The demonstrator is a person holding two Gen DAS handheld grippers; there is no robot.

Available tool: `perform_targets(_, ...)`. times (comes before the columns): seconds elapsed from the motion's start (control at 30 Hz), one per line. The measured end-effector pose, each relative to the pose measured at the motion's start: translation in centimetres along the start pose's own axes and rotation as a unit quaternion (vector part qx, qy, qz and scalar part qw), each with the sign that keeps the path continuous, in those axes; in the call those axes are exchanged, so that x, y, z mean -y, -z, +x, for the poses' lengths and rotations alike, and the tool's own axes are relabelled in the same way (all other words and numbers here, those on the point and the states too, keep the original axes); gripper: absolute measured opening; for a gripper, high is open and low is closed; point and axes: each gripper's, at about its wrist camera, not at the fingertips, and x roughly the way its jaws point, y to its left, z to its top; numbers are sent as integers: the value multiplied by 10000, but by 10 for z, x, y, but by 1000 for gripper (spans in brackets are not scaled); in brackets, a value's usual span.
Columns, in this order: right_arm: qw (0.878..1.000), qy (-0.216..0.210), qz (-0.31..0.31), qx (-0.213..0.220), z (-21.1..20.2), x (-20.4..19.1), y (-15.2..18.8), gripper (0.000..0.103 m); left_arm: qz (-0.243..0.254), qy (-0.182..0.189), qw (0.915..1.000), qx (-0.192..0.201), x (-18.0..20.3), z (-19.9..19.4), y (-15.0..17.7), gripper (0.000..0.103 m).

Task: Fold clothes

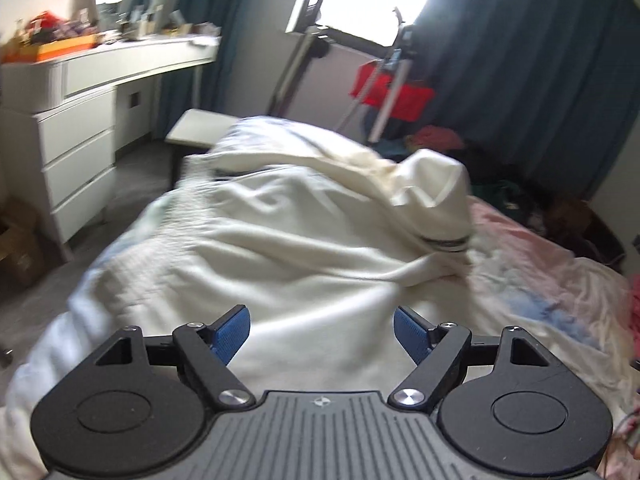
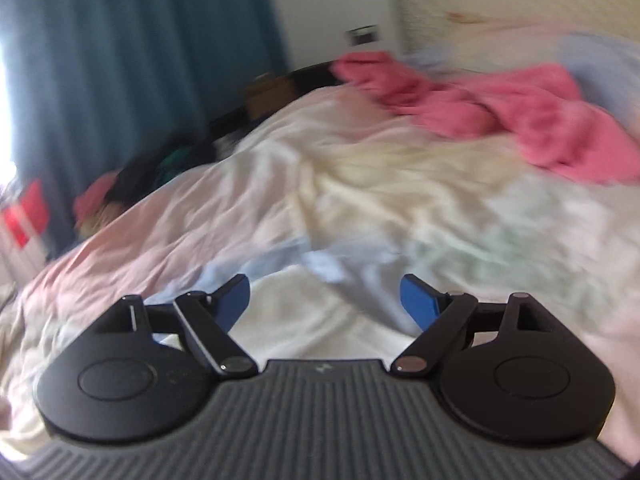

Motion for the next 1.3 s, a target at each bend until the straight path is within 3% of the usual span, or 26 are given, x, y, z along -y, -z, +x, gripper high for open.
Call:
perform_targets(0.23, 9984, 256, -168, -482, 57, -36, -5, 83, 677, 352, 9971, -11, 107, 59, 22, 81)
perform_targets(0.43, 9962, 399, -259, -733, 98, -39, 0, 83, 991, 530, 9937, 9, 144, 115, 52, 81)
perform_targets(0.57, 9927, 122, -705, -968, 114, -42, 12, 83, 1059, 405, 9932, 276, 143, 133, 66, 81)
perform_targets(0.6, 9926, 61, -741, -958, 113, -42, 14, 73, 1062, 373, 9930, 344, 142, 137, 69, 81)
perform_targets(0.7, 9899, -9, -1006, -996, 110, -47, 15, 15, 1028, 319, 9929, 496, 137, 141, 71, 82)
perform_targets(0.8, 9921, 28, -1065, -658, 98, -51, 9, 10, 1191, 145, 9908, 633, 136, 143, 71, 83)
perform_targets(0.9, 9941, 75, -1046, -270, 93, -50, -4, 9, 1504, -64, 9851, 829, 137, 139, 74, 83)
perform_targets(1.03, 9930, 121, -1015, -596, 110, -43, 5, 10, 1422, 32, 9868, 775, 132, 132, 74, 83)
perform_targets(1.17, 9894, 200, -1384, -399, 95, -54, 9, 14, 1302, 19, 9884, 785, 128, 126, 71, 84)
perform_targets(1.2, 9888, 233, -1449, -286, 88, -57, 6, 20, 1387, -91, 9866, 857, 128, 124, 71, 84)
perform_targets(1.27, 9907, 231, -1337, -69, 70, -61, 1, 44, 1505, -258, 9837, 953, 127, 122, 71, 84)
perform_targets(1.3, 9917, 74, -1286, 3, 58, -64, -1, 62, 1535, -327, 9827, 981, 127, 121, 71, 85)
